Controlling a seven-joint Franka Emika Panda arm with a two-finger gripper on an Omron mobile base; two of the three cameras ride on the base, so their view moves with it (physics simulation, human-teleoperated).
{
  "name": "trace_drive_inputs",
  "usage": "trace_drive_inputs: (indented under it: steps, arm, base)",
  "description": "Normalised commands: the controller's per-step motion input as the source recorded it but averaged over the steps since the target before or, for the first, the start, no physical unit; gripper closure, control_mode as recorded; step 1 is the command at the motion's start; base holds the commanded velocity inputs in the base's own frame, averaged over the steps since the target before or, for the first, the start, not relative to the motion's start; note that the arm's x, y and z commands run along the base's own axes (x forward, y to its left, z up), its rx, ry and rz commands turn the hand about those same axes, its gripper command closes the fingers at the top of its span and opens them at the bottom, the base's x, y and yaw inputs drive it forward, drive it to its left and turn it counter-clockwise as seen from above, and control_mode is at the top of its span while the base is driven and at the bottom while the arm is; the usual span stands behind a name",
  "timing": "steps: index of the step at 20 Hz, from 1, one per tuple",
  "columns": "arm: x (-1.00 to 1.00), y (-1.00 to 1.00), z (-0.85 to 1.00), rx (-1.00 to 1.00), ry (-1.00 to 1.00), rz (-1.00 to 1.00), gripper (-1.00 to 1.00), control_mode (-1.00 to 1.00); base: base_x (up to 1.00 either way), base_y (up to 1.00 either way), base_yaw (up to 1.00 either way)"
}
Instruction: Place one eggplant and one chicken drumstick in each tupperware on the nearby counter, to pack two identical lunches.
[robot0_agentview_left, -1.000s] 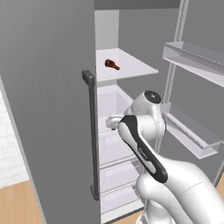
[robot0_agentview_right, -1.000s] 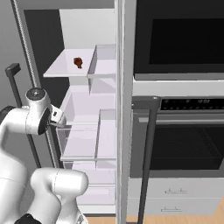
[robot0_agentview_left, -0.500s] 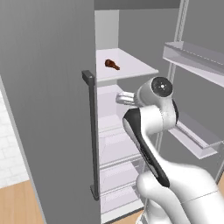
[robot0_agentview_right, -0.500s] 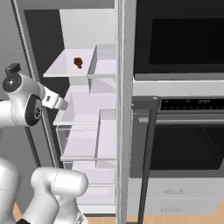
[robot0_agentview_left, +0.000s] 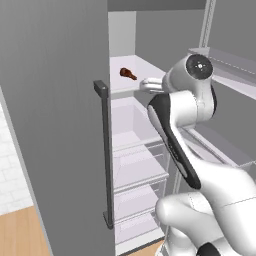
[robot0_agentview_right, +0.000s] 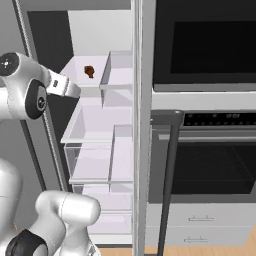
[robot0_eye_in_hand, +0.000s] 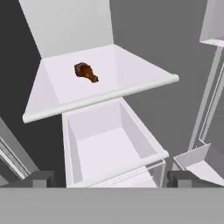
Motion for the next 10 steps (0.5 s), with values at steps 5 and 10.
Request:
trace_drive_inputs:
  steps: [5,10]
  arm:
    - [0.22,-0.04,0.04,-0.04,-0.02,0.01,-1.0,-1.0]
    - [0.76,-0.03,0.01,0.0,0.03,0.13,-1.0,-1.0]
  base:
    - [0.0,0.0,0.0]
    - [0.0,0.0,0.0]
